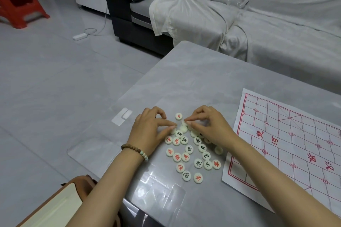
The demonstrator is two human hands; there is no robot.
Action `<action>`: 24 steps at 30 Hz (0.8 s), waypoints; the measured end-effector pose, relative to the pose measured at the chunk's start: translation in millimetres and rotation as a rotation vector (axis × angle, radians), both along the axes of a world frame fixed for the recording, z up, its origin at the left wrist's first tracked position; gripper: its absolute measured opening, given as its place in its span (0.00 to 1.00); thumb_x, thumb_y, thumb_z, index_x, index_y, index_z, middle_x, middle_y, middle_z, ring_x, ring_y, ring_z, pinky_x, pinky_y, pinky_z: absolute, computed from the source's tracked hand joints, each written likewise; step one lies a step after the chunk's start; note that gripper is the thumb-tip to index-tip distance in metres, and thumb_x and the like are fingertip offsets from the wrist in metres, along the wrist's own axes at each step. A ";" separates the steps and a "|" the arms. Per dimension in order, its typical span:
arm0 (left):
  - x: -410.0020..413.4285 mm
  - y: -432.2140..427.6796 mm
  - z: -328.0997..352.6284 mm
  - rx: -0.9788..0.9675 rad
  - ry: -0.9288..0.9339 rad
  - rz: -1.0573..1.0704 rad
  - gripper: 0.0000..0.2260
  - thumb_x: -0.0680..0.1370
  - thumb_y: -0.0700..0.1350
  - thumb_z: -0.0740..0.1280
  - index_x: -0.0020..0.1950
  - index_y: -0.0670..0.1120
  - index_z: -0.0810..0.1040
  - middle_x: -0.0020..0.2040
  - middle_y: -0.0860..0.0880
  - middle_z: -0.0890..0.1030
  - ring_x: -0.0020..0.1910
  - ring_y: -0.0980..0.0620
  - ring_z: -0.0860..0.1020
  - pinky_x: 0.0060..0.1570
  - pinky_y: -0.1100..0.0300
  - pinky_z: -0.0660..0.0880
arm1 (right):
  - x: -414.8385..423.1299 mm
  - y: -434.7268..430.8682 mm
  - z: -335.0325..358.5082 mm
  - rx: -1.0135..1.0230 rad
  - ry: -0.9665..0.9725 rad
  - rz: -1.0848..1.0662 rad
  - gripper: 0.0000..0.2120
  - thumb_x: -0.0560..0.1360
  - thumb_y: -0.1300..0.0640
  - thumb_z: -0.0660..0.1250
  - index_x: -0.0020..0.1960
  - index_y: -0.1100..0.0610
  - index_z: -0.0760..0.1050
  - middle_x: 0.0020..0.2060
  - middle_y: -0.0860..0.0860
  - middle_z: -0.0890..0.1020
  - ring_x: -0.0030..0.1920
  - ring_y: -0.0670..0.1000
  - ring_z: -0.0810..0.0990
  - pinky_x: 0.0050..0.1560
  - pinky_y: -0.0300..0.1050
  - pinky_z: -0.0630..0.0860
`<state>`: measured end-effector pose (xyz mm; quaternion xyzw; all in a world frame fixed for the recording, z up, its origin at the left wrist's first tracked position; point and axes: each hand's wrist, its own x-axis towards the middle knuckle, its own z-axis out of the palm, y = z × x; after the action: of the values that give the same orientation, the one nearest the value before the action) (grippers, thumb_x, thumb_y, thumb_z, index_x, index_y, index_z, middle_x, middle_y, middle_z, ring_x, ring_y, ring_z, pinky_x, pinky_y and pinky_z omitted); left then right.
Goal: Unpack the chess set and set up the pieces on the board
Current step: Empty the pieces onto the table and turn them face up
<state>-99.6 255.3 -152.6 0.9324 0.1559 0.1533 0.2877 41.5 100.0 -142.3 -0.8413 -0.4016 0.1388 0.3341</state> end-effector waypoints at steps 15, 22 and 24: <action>-1.0 -1.3 -2.6 -0.075 0.031 0.076 0.07 0.74 0.56 0.67 0.48 0.57 0.82 0.50 0.56 0.71 0.51 0.57 0.66 0.50 0.62 0.62 | -3.1 13.5 -0.6 0.007 -0.071 -0.097 0.04 0.70 0.47 0.72 0.42 0.45 0.79 0.41 0.40 0.75 0.45 0.41 0.70 0.54 0.45 0.69; 9.2 -4.3 -6.8 -0.159 -0.023 0.210 0.05 0.73 0.53 0.69 0.45 0.53 0.81 0.47 0.55 0.72 0.51 0.54 0.68 0.51 0.60 0.67 | 1.1 26.2 -7.2 0.027 -0.047 -0.242 0.09 0.77 0.49 0.64 0.40 0.50 0.76 0.42 0.47 0.77 0.48 0.49 0.72 0.57 0.50 0.68; 10.5 -4.3 -7.1 -0.138 -0.032 0.221 0.07 0.73 0.53 0.68 0.49 0.54 0.80 0.50 0.54 0.73 0.53 0.53 0.69 0.52 0.59 0.68 | 1.7 28.6 -8.7 0.007 -0.080 -0.275 0.09 0.77 0.50 0.64 0.40 0.51 0.75 0.42 0.47 0.76 0.49 0.50 0.73 0.54 0.45 0.64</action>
<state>-89.0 251.1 -159.7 0.8851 0.2631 0.1880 0.3349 43.2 128.6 -151.0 -0.8921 -0.2960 0.0565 0.3368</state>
